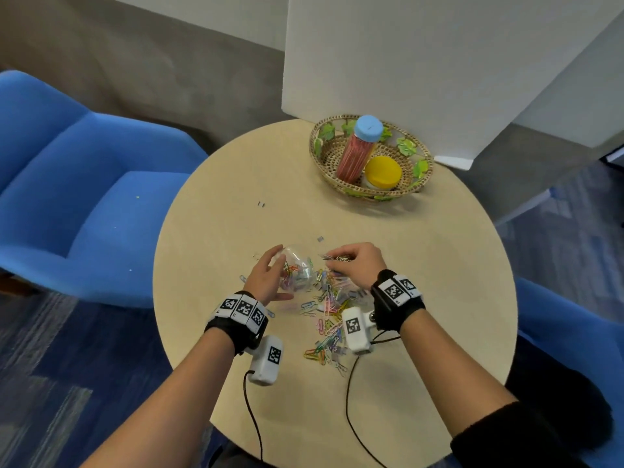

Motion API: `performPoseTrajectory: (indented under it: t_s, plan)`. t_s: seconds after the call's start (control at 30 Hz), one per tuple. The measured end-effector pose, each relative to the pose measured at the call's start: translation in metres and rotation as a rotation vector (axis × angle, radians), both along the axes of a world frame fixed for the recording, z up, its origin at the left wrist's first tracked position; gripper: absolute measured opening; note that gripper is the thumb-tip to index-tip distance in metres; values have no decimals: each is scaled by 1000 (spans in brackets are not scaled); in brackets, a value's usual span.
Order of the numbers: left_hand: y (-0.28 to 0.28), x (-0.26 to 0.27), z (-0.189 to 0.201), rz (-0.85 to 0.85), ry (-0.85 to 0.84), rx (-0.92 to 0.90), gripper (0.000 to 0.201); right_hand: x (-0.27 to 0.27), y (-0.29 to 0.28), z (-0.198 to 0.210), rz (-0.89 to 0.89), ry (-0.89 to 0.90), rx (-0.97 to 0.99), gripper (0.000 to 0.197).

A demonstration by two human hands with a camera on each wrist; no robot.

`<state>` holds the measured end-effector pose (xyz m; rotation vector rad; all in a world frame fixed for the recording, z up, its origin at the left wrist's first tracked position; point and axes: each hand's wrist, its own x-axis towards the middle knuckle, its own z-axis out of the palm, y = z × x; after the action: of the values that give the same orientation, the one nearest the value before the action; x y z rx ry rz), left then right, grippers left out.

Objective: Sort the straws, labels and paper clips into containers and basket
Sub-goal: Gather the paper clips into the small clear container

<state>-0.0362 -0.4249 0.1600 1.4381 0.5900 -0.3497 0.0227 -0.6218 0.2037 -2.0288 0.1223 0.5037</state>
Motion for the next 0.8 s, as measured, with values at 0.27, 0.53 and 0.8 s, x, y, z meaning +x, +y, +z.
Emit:
performPoseTrajectory:
  t_s: [0.27, 0.53, 0.8]
  plan:
    - [-24, 2, 2, 18, 10, -72, 36, 3, 9, 19, 249, -46, -73, 19]
    - [-7, -1, -9, 182, 78, -247, 34, 39, -45, -33, 121, -68, -554, 37]
    - [-16, -14, -4, 21, -8, -222, 36, 10, -24, -68, 442, -145, -640, 62]
